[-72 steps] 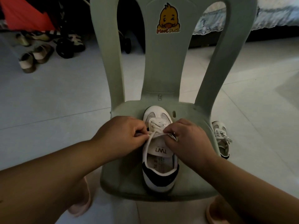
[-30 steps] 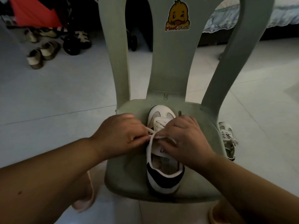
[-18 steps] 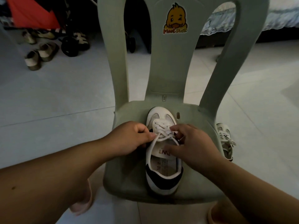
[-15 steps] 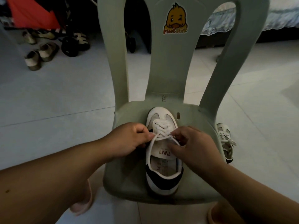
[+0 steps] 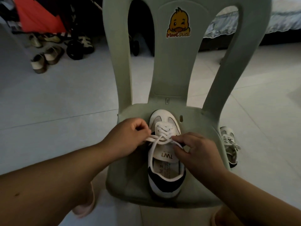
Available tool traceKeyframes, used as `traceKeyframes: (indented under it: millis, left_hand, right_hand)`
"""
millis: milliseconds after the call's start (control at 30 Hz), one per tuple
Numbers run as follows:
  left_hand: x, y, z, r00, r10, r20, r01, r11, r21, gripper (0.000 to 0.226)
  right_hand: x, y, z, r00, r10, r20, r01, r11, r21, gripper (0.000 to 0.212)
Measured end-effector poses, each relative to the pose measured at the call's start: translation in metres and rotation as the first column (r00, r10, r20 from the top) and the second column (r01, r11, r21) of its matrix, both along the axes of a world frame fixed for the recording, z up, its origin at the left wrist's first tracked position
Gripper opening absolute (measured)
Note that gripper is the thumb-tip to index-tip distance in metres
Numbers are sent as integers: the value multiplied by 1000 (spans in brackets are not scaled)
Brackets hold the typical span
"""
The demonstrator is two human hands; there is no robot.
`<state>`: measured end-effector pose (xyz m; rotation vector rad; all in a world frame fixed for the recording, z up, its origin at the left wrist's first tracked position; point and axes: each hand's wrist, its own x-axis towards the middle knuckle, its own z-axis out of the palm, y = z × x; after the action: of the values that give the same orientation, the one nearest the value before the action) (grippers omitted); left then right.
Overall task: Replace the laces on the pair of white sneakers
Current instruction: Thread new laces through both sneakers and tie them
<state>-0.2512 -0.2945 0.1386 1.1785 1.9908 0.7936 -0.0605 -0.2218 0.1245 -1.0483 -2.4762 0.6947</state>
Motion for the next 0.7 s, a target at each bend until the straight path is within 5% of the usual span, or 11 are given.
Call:
traceKeyframes:
  millis: [433,567,700]
  left_hand:
    - [-28,10,22,931,-344,-120,301,912,-280,31]
    - [-42,-1,42,950,-311,42,313,932,-180,31]
    - [-61,-8,58,954,-120,275,143,987,-67,38]
  right_hand:
    - [-35,-1,31,994,49,94,-36,991,-132,26]
    - [-59,-12,35,960,257,108,-228,947,-225,19]
    - [-77,-15,39,981,194,1,-181,912,-367,26]
